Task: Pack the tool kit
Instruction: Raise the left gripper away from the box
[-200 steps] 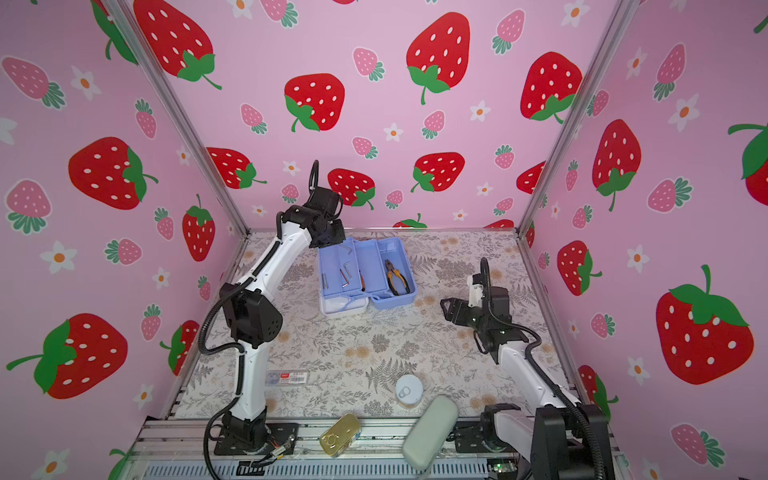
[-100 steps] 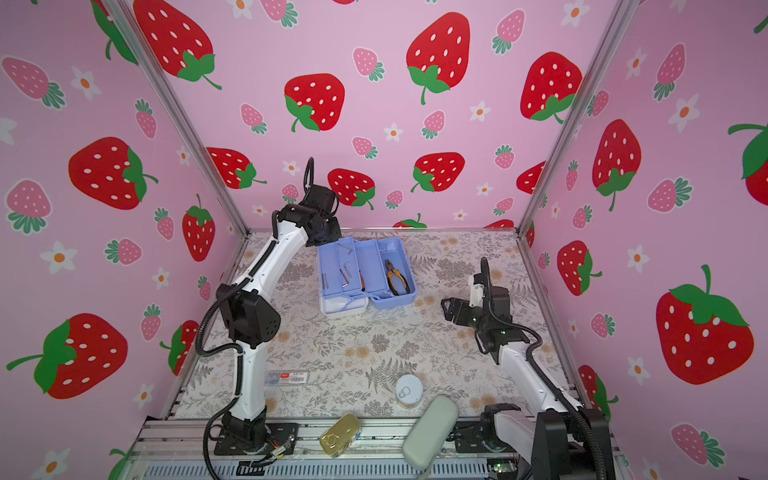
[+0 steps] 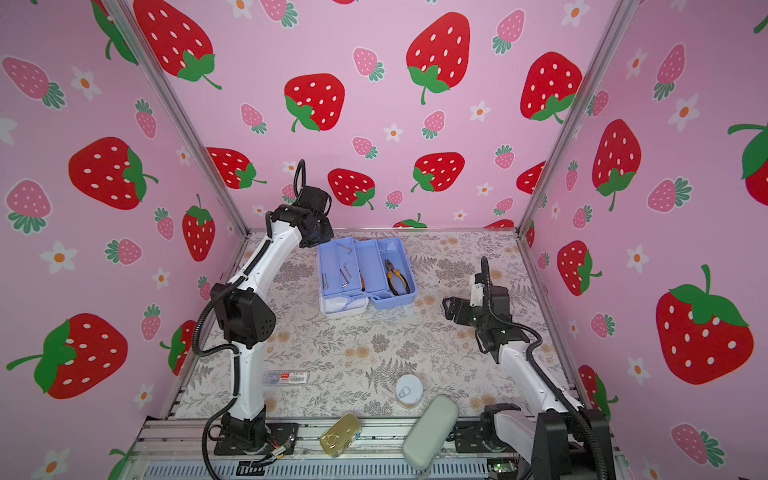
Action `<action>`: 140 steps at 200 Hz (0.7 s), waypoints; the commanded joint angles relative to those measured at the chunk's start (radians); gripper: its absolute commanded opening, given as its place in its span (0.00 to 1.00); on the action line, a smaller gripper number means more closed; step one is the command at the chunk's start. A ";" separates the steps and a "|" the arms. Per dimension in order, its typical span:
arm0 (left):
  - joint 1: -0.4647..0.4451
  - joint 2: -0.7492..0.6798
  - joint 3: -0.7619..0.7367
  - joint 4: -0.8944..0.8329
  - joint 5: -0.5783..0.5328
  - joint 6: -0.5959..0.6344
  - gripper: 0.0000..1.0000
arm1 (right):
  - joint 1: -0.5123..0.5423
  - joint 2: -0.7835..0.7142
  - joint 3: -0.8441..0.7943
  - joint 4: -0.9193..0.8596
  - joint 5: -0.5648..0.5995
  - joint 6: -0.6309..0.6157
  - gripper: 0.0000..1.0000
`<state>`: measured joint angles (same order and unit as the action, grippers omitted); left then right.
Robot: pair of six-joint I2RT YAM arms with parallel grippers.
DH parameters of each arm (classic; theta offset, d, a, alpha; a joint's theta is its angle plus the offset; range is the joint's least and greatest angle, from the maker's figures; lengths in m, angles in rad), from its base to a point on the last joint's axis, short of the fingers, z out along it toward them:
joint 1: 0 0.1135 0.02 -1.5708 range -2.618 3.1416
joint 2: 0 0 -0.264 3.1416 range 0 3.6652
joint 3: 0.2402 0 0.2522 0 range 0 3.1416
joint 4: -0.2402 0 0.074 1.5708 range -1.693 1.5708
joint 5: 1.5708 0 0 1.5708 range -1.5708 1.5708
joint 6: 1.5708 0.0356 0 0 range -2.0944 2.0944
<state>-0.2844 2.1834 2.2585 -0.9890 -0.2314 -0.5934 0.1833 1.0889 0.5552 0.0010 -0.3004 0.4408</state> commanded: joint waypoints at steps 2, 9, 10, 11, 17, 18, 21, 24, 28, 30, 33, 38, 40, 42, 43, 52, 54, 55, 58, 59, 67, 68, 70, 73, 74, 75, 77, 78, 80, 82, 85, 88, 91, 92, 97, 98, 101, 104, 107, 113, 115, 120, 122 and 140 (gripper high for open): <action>0.027 -0.021 -0.066 -0.015 -0.016 -0.043 0.09 | 0.012 -0.010 0.039 -0.027 0.040 -0.020 0.92; 0.039 -0.027 -0.088 -0.009 -0.006 -0.055 0.03 | 0.017 -0.009 0.041 -0.028 0.041 -0.023 0.91; 0.041 -0.029 -0.093 -0.007 -0.005 -0.056 0.02 | 0.017 -0.008 0.041 -0.028 0.041 -0.023 0.90; 0.043 -0.031 -0.096 -0.005 -0.005 -0.058 0.01 | 0.018 -0.008 0.041 -0.028 0.040 -0.023 0.90; 0.054 -0.039 -0.124 0.009 0.002 -0.068 0.00 | 0.022 -0.007 0.042 -0.027 0.040 -0.025 0.89; 0.056 -0.040 -0.129 0.012 0.002 -0.071 0.00 | 0.023 -0.006 0.042 -0.027 0.039 -0.025 0.89; 0.059 -0.046 -0.145 0.021 0.006 -0.080 0.00 | 0.025 -0.005 0.042 -0.027 0.040 -0.025 0.88; 0.067 -0.052 -0.163 0.030 0.013 -0.087 0.00 | 0.027 -0.003 0.042 -0.026 0.039 -0.025 0.88; 0.075 -0.061 -0.188 0.047 0.021 -0.097 0.00 | 0.028 0.000 0.042 -0.026 0.040 -0.027 0.87; 0.079 -0.065 -0.201 0.056 0.028 -0.100 0.00 | 0.029 0.000 0.042 -0.026 0.040 -0.027 0.87; 0.085 -0.073 -0.222 0.071 0.038 -0.108 0.00 | 0.030 0.001 0.041 -0.024 0.041 -0.027 0.86; 0.094 -0.085 -0.256 0.096 0.053 -0.119 0.00 | 0.031 0.002 0.040 -0.024 0.043 -0.027 0.86; 0.099 -0.090 -0.268 0.105 0.058 -0.124 0.00 | 0.030 0.002 0.041 -0.024 0.043 -0.027 0.86; 0.102 -0.095 -0.280 0.113 0.063 -0.129 0.00 | 0.031 0.002 0.041 -0.024 0.044 -0.027 0.86; 0.104 -0.097 -0.286 0.115 0.066 -0.132 0.00 | 0.032 0.002 0.042 -0.023 0.045 -0.027 0.86; 0.121 -0.115 -0.336 0.153 0.084 -0.152 0.00 | 0.032 0.003 0.042 -0.025 0.049 -0.028 0.86; 0.123 -0.120 -0.346 0.160 0.088 -0.156 0.00 | 0.033 0.002 0.042 -0.025 0.048 -0.028 0.86; 0.125 -0.121 -0.350 0.164 0.090 -0.158 0.00 | 0.032 0.002 0.042 -0.025 0.049 -0.028 0.86; 0.130 -0.126 -0.363 0.173 0.095 -0.162 0.00 | 0.033 0.002 0.042 -0.025 0.050 -0.028 0.86; 0.132 -0.127 -0.366 0.176 0.097 -0.164 0.00 | 0.033 0.002 0.042 -0.026 0.051 -0.028 0.86; 0.144 -0.136 -0.394 0.191 0.109 -0.177 0.04 | 0.033 0.000 0.043 -0.028 0.054 -0.028 0.87; 0.146 -0.136 -0.397 0.192 0.110 -0.178 0.04 | 0.034 0.000 0.044 -0.028 0.055 -0.028 0.87; 0.149 -0.138 -0.402 0.196 0.113 -0.181 0.05 | 0.034 0.000 0.043 -0.028 0.056 -0.028 0.87; 0.153 -0.139 -0.409 0.200 0.118 -0.184 0.11 | 0.034 0.000 0.044 -0.030 0.056 -0.029 0.87; 0.154 -0.139 -0.412 0.202 0.119 -0.184 0.12 | 0.034 0.000 0.044 -0.029 0.056 -0.029 0.87; 0.156 -0.140 -0.414 0.204 0.121 -0.184 0.13 | 0.033 -0.001 0.044 -0.029 0.056 -0.029 0.88; 0.157 -0.140 -0.418 0.205 0.124 -0.186 0.14 | 0.033 -0.002 0.045 -0.030 0.058 -0.030 0.88; 0.159 -0.141 -0.420 0.207 0.126 -0.186 0.15 | 0.033 -0.002 0.046 -0.031 0.058 -0.030 0.88; 0.160 -0.141 -0.424 0.210 0.129 -0.187 0.17 | 0.034 -0.001 0.045 -0.031 0.058 -0.030 0.88; 0.161 -0.142 -0.429 0.212 0.131 -0.188 0.19 | 0.033 -0.002 0.045 -0.032 0.057 -0.030 0.88; 0.162 -0.142 -0.436 0.215 0.135 -0.190 0.20 | 0.034 -0.002 0.045 -0.031 0.059 -0.030 0.88; 0.164 -0.143 -0.443 0.221 0.139 -0.189 0.23 | 0.035 -0.001 0.045 -0.031 0.059 -0.030 0.88; 0.165 -0.145 -0.452 0.229 0.144 -0.188 0.26 | 0.035 -0.001 0.045 -0.031 0.060 -0.030 0.89; 0.165 -0.145 -0.456 0.231 0.147 -0.188 0.26 | 0.035 -0.001 0.046 -0.031 0.060 -0.030 0.89; 0.165 -0.147 -0.474 0.250 0.162 -0.185 0.29 | 0.035 0.002 0.044 -0.031 0.059 -0.031 0.90; 0.165 -0.147 -0.478 0.253 0.164 -0.185 0.30 | 0.035 0.001 0.044 -0.030 0.059 -0.031 0.90; 0.165 -0.150 -0.490 0.263 0.172 -0.183 0.31 | 0.035 0.001 0.044 -0.030 0.057 -0.031 0.91; 0.165 -0.152 -0.502 0.275 0.178 -0.184 0.33 | 0.035 0.003 0.044 -0.028 0.056 -0.033 0.91; 0.165 -0.154 -0.515 0.285 0.185 -0.183 0.34 | 0.035 0.004 0.043 -0.027 0.054 -0.033 0.91; 0.166 -0.160 -0.542 0.308 0.201 -0.186 0.36 | 0.035 0.008 0.040 -0.023 0.051 -0.034 0.91; 0.165 -0.162 -0.552 0.315 0.205 -0.189 0.36 | 0.035 0.008 0.039 -0.021 0.052 -0.033 0.91; 0.166 -0.167 -0.575 0.329 0.214 -0.192 0.37 | 0.035 0.011 0.036 -0.017 0.051 -0.033 0.91; 0.165 -0.169 -0.583 0.335 0.218 -0.193 0.38 | 0.034 0.012 0.035 -0.015 0.051 -0.033 0.91; 0.165 -0.183 -0.655 0.372 0.247 -0.200 0.40 | 0.021 0.029 0.031 -0.008 0.022 -0.034 0.90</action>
<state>-0.1154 2.0197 1.6794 -0.6884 -0.0448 -0.7654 0.2138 1.0973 0.5713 -0.0162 -0.2550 0.4217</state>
